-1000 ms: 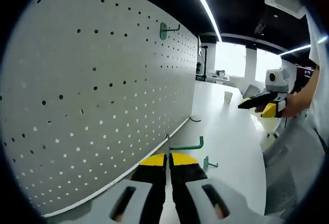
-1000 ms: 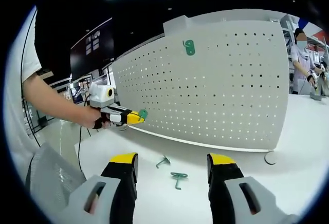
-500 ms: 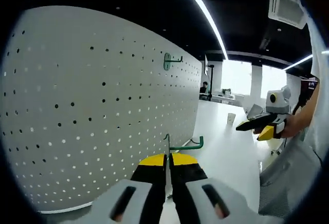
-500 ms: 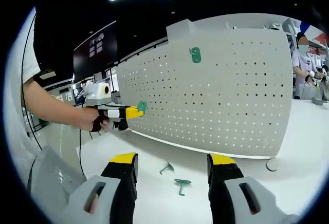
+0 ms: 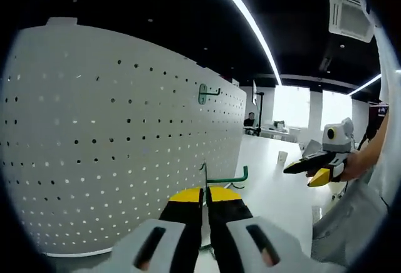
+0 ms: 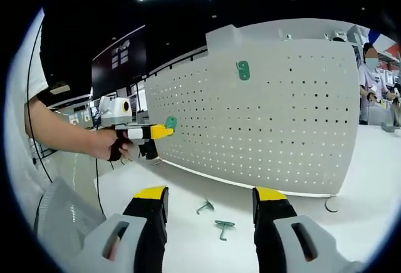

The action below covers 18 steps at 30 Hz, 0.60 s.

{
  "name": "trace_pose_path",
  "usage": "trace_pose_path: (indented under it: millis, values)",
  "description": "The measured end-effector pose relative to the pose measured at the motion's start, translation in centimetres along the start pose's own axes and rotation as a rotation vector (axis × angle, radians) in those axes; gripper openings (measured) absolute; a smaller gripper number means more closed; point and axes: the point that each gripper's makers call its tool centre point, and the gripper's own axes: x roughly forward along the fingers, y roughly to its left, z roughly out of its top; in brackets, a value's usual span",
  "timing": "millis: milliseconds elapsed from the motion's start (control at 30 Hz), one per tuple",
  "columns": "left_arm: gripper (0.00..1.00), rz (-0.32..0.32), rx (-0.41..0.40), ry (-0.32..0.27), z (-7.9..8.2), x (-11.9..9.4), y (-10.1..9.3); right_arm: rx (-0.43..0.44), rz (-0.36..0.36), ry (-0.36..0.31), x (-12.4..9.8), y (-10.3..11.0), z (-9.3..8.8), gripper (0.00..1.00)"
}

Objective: Insert the hook assembly into the mounting plate slot until the hook locks in place.

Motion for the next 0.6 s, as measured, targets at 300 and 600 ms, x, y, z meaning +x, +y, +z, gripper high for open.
trace_pose_path:
  millis: [300, 600]
  values:
    - [0.02, -0.003, 0.008, -0.002, 0.2, 0.4, -0.3, 0.242, 0.065, -0.127, 0.4, 0.8, 2.0, 0.53]
    - [0.02, -0.006, 0.014, 0.001, 0.1, 0.4, -0.5, 0.199, 0.075, -0.140, 1.1, 1.7, 2.9, 0.50]
